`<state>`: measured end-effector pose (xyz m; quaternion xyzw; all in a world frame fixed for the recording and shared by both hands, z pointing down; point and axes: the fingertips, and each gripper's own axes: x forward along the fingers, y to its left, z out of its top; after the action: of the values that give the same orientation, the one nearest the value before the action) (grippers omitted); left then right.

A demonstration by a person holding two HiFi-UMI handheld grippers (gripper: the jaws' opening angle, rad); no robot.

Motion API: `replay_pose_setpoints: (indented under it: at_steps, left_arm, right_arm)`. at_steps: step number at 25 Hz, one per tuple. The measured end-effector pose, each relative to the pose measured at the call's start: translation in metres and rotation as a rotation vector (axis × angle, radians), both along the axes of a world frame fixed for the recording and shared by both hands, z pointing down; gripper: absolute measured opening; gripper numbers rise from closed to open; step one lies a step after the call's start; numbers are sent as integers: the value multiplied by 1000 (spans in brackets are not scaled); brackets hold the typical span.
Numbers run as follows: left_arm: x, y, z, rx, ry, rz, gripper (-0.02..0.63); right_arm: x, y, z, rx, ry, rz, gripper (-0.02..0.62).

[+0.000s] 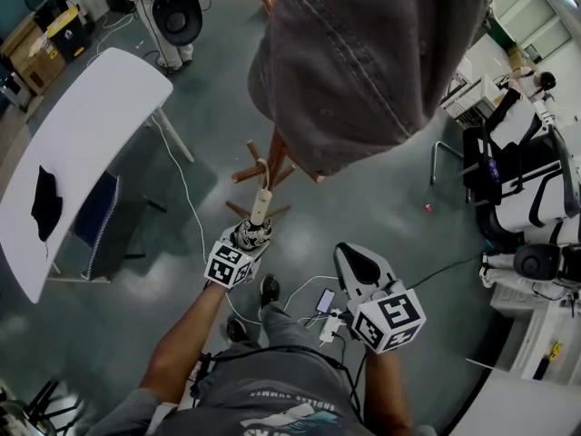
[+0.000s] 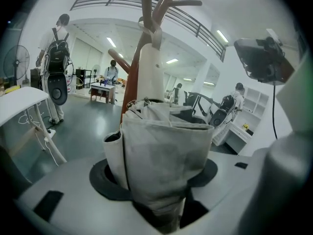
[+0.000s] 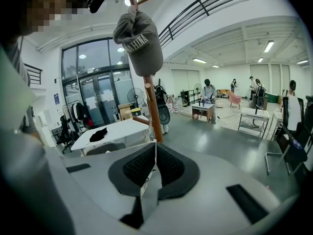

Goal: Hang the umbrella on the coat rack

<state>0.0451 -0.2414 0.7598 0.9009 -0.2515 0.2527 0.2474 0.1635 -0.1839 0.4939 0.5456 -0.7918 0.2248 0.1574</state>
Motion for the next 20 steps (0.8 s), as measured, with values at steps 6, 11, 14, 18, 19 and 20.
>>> replay_pose_setpoints:
  at_steps: [6, 11, 14, 18, 19, 20]
  left_arm:
    - [-12, 5, 20, -23, -47, -11, 281]
    - [-20, -3, 25, -5, -71, -29, 291]
    - [-21, -8, 28, 19, -108, -13, 301]
    - [-24, -15, 32, 48, -161, -6, 319]
    - [-25, -17, 33, 55, -174, -3, 324]
    - [-27, -19, 33, 64, -190, 1, 327]
  right_arm:
    - [-2, 1, -1, 0, -4, -1, 31]
    - [-4, 1, -5, 4, -3, -4, 31]
    - [-6, 1, -10, 9, -3, -8, 31]
    - [-7, 5, -11, 16, -3, -14, 31]
    - [-7, 5, -12, 17, -2, -15, 31]
    - [-7, 6, -12, 20, -2, -16, 31]
